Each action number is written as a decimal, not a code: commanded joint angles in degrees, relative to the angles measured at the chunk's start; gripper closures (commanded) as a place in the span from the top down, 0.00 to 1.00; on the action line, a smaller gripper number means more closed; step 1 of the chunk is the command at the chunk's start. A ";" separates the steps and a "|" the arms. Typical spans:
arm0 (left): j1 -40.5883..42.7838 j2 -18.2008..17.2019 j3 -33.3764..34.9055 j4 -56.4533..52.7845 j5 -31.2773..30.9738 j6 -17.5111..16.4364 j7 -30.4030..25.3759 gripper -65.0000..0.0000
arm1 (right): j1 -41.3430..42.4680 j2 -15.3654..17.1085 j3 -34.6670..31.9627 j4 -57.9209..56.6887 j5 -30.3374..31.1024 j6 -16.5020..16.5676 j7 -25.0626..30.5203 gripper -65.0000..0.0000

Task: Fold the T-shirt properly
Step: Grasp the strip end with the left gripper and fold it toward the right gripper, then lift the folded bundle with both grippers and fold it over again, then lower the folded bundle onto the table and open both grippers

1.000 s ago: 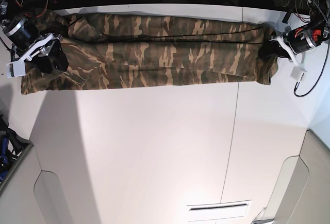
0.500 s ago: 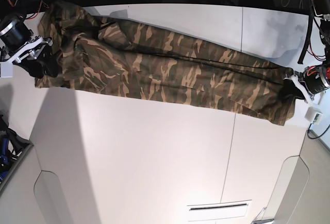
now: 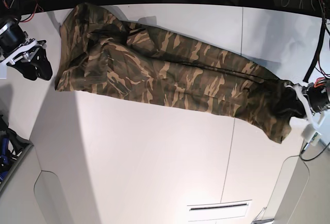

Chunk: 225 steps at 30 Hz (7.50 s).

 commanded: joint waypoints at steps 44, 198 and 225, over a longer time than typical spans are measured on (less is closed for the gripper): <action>2.84 32.00 39.58 4.48 11.47 -0.32 -13.55 0.55 | -0.63 1.20 -0.85 -19.74 8.68 1.01 -1.95 0.51; -2.58 43.04 37.29 -17.29 26.80 1.57 -24.41 0.16 | 50.34 0.66 -39.06 -54.73 -35.04 -0.02 20.37 0.00; -7.87 34.18 21.97 -19.71 32.00 4.76 -24.13 0.16 | 15.72 1.99 -38.99 -19.30 -14.45 1.01 9.18 0.00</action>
